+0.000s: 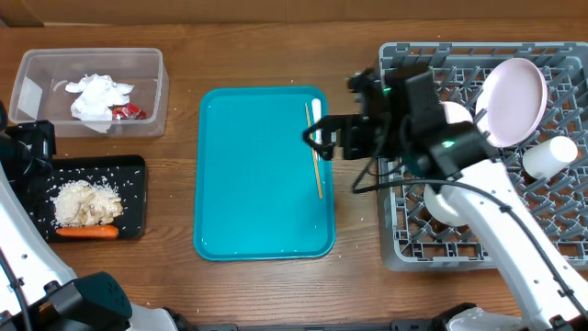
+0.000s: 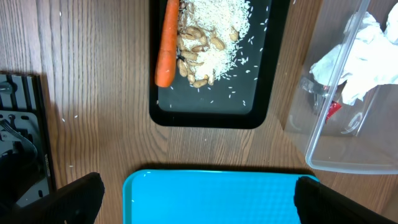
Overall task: Sort waste into correct bins and load items into the dishwasher rack
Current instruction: 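Reach the right gripper to the wooden chopsticks on the tray, then grasp the wooden chopsticks with the right gripper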
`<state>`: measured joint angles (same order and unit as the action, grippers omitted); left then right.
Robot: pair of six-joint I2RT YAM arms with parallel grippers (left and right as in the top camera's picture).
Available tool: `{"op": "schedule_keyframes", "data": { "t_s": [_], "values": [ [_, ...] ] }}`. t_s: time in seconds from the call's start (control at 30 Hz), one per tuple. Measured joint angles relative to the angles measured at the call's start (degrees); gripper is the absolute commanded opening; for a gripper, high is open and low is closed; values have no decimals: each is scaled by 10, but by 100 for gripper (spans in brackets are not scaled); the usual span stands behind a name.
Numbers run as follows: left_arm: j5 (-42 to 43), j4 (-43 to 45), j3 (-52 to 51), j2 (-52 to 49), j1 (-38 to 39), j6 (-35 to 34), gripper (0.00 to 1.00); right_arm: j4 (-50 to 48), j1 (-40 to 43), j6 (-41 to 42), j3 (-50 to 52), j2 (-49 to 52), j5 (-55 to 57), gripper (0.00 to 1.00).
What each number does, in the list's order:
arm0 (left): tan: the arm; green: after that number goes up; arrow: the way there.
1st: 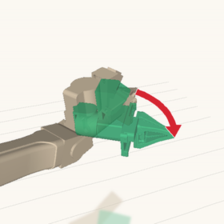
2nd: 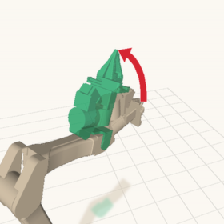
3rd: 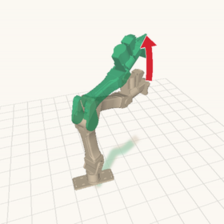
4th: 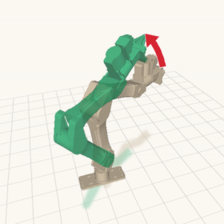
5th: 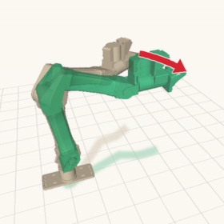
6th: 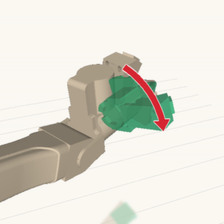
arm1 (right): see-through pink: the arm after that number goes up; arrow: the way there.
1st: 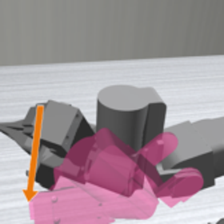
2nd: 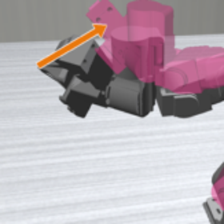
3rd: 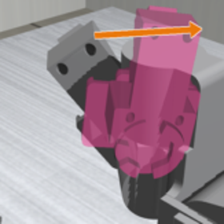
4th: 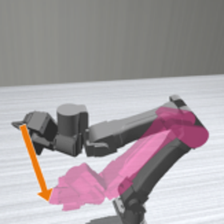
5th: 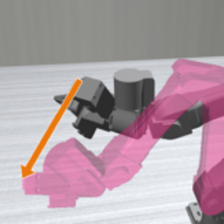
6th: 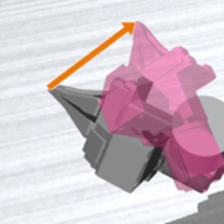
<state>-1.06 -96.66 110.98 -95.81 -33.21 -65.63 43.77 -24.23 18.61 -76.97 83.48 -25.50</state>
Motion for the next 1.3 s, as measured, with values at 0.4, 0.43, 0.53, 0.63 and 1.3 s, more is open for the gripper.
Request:
{"op": "schedule_keyframes", "data": {
  "t_s": [0.4,0.43,0.53,0.63,1.3],
  "values": [
    [0,0,0,0,0,0,100,-35,-119,63,0,212,200,84],
    [0,0,0,0,0,0,100,-34,-125,63,1,219,210,84],
    [0,0,0,0,0,0,100,-35,-138,67,1,233,249,83],
    [0,0,0,0,0,0,100,-36,-137,67,1,242,275,83],
    [0,0,0,0,0,0,100,-68,-137,69,1,324,302,70]
  ]
}}
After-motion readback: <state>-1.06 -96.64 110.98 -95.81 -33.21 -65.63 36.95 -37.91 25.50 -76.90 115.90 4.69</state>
